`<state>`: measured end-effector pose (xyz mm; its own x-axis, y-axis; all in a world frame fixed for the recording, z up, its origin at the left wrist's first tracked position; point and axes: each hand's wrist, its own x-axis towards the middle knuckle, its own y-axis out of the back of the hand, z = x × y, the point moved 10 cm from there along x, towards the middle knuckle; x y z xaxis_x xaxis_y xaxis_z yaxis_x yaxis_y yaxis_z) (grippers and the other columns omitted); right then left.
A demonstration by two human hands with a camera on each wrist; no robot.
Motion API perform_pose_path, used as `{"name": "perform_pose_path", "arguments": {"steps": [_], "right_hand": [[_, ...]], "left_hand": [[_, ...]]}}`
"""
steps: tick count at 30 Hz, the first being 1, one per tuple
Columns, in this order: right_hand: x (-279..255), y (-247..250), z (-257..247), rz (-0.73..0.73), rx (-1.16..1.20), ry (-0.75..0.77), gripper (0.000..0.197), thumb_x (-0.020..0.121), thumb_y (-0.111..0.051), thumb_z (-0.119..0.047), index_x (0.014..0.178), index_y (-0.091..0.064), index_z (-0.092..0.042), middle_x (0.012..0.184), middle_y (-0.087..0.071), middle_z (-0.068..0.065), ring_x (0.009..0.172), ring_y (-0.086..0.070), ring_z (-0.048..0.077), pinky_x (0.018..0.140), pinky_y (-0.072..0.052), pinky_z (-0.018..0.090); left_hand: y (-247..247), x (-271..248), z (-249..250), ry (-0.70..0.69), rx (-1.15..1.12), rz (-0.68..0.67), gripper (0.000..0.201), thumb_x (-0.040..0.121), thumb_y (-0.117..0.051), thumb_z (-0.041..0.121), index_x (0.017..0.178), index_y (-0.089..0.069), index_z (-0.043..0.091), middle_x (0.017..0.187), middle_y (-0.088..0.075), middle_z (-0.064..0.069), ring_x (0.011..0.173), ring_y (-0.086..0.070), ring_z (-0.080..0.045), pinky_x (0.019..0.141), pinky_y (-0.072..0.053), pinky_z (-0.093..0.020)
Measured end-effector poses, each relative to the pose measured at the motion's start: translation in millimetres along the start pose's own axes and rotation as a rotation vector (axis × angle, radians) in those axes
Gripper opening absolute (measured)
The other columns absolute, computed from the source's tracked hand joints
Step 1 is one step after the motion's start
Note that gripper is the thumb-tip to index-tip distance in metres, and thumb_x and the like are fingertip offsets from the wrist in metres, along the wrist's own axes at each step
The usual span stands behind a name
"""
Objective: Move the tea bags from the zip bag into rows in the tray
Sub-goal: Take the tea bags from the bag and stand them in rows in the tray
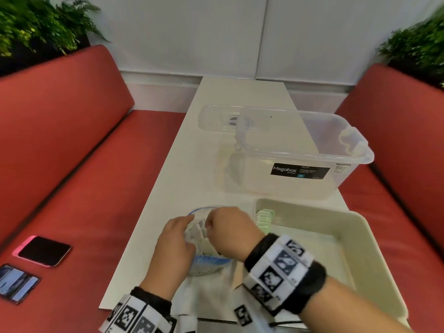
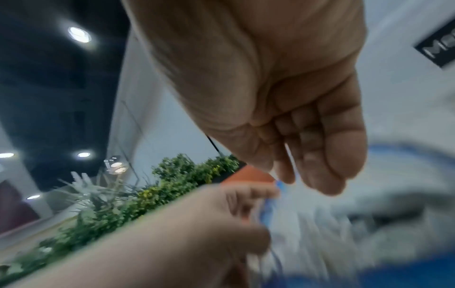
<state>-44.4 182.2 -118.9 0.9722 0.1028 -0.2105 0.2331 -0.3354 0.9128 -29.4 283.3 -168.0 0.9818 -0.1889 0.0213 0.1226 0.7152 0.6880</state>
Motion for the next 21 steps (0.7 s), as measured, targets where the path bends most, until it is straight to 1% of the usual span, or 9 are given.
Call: {"name": "perform_pose_path", "arguments": {"steps": [3,5,9,12,14,16,17,19,21], "right_hand": [[16,-44,7,-0.128,0.027,-0.122,0.031,0.096,-0.039,-0.015,0.113,-0.059,0.002,0.12,-0.059,0.018,0.111,-0.056,0.031,0.087,-0.042,0.034],[26,-61,11,-0.158,0.015,-0.164,0.035,0.098,-0.037,-0.018,0.122,-0.055,0.001,0.128,-0.056,0.017,0.118,-0.052,0.029,0.097,-0.039,0.035],[41,-65,23,-0.082,0.055,-0.268,0.033,0.095,-0.044,-0.018,0.123,-0.053,-0.002,0.128,-0.056,0.014,0.118,-0.054,0.026,0.096,-0.042,0.032],[45,-73,26,-0.137,0.108,-0.31,0.035,0.094,-0.046,-0.021,0.122,-0.055,-0.002,0.127,-0.057,0.015,0.117,-0.054,0.027,0.097,-0.042,0.034],[48,-75,27,-0.126,0.152,-0.33,0.03,0.093,-0.047,-0.023,0.109,-0.062,-0.004,0.117,-0.062,0.013,0.11,-0.058,0.026,0.09,-0.045,0.034],[50,-75,29,-0.106,0.173,-0.351,0.018,0.089,-0.05,-0.023,0.082,-0.06,-0.01,0.097,-0.065,0.01,0.094,-0.062,0.024,0.073,-0.045,0.03],[49,-74,30,-0.103,0.178,-0.356,0.017,0.087,-0.052,-0.022,0.075,-0.057,-0.011,0.091,-0.064,0.01,0.089,-0.061,0.023,0.069,-0.042,0.029],[50,-72,29,-0.106,0.195,-0.339,0.016,0.087,-0.053,-0.019,0.077,-0.061,-0.009,0.086,-0.064,0.009,0.086,-0.06,0.023,0.067,-0.04,0.027],[47,-63,27,-0.067,0.228,-0.315,0.019,0.084,-0.055,-0.017,0.067,-0.056,-0.01,0.071,-0.057,0.006,0.079,-0.056,0.022,0.062,-0.039,0.026]], "left_hand": [[3,-6,-3,0.003,-0.024,0.033,0.071,0.067,-0.051,-0.016,0.131,-0.051,0.014,0.13,-0.049,-0.004,0.113,-0.048,-0.014,0.087,-0.026,-0.006],[4,-11,0,-0.014,-0.043,0.038,0.069,0.068,-0.053,-0.015,0.131,-0.05,0.013,0.131,-0.048,-0.005,0.112,-0.045,-0.009,0.087,-0.023,-0.003],[2,-17,3,-0.039,-0.052,0.013,0.066,0.072,-0.054,-0.011,0.134,-0.047,0.011,0.134,-0.044,-0.003,0.109,-0.036,-0.001,0.088,-0.016,0.001],[2,-18,1,-0.037,-0.06,0.001,0.066,0.074,-0.054,-0.01,0.135,-0.044,0.012,0.135,-0.042,-0.002,0.111,-0.036,-0.002,0.087,-0.015,0.004],[2,-17,2,-0.049,-0.058,-0.003,0.066,0.075,-0.053,-0.01,0.135,-0.044,0.013,0.135,-0.041,-0.002,0.109,-0.034,0.0,0.082,-0.013,0.011],[1,-16,2,-0.067,-0.052,-0.011,0.065,0.075,-0.053,-0.01,0.135,-0.044,0.013,0.134,-0.041,-0.001,0.108,-0.034,0.001,0.08,-0.012,0.013],[1,-16,1,-0.066,-0.054,-0.012,0.064,0.075,-0.053,-0.009,0.135,-0.044,0.013,0.134,-0.041,-0.001,0.109,-0.035,0.0,0.082,-0.013,0.012],[2,-16,-2,-0.046,-0.065,-0.007,0.064,0.076,-0.054,-0.007,0.136,-0.044,0.014,0.134,-0.041,-0.001,0.111,-0.041,-0.004,0.088,-0.017,0.004],[4,-14,-6,-0.014,-0.083,-0.006,0.064,0.078,-0.056,-0.005,0.137,-0.042,0.014,0.135,-0.04,-0.001,0.113,-0.043,-0.008,0.09,-0.021,-0.002]]}}
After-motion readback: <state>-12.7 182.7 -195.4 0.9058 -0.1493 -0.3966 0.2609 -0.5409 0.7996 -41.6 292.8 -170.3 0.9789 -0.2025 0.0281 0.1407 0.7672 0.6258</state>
